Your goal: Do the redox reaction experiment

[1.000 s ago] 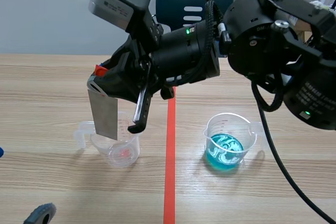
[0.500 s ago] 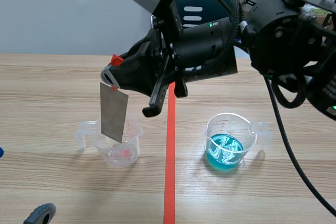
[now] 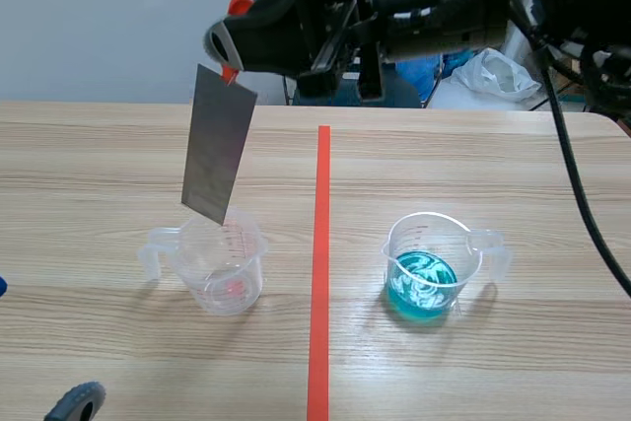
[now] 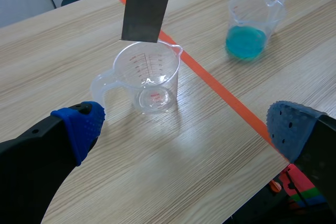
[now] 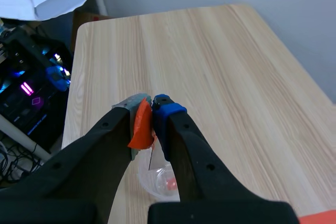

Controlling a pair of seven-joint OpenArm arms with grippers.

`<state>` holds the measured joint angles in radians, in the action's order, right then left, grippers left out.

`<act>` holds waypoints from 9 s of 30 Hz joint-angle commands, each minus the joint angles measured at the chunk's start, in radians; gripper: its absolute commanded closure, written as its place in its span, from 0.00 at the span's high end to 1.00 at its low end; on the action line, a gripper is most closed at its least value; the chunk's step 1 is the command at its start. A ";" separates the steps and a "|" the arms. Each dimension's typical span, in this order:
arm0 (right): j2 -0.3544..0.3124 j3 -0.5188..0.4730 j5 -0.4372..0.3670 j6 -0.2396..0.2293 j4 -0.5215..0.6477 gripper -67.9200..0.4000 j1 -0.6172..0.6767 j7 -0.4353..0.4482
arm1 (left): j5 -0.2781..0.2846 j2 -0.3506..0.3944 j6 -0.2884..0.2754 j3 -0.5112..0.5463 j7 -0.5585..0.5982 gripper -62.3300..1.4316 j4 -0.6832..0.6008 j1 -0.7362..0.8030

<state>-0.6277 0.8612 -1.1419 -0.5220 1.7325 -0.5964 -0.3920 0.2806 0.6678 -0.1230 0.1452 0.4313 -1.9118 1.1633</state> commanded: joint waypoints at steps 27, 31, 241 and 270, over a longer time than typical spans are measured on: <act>-0.032 0.031 -0.113 0.058 0.027 0.02 -0.060 -0.082 | 0.007 -0.003 0.001 0.002 0.014 1.00 -0.013 -0.003; -0.032 0.031 -0.113 0.058 0.027 0.02 -0.072 -0.085 | 0.007 -0.003 0.001 0.002 0.014 1.00 -0.013 -0.003; -0.844 0.003 -0.184 -0.224 0.104 0.02 0.020 0.320 | 0.007 -0.003 0.001 0.002 0.014 1.00 -0.013 -0.003; -0.844 0.002 -0.175 -0.224 0.096 0.02 0.020 0.316 | 0.007 -0.003 0.001 0.002 0.014 1.00 -0.013 -0.003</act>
<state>-1.4548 0.8791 -1.3094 -0.7376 1.8297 -0.5560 -0.0872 0.2806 0.6678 -0.1230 0.1452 0.4313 -1.9118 1.1633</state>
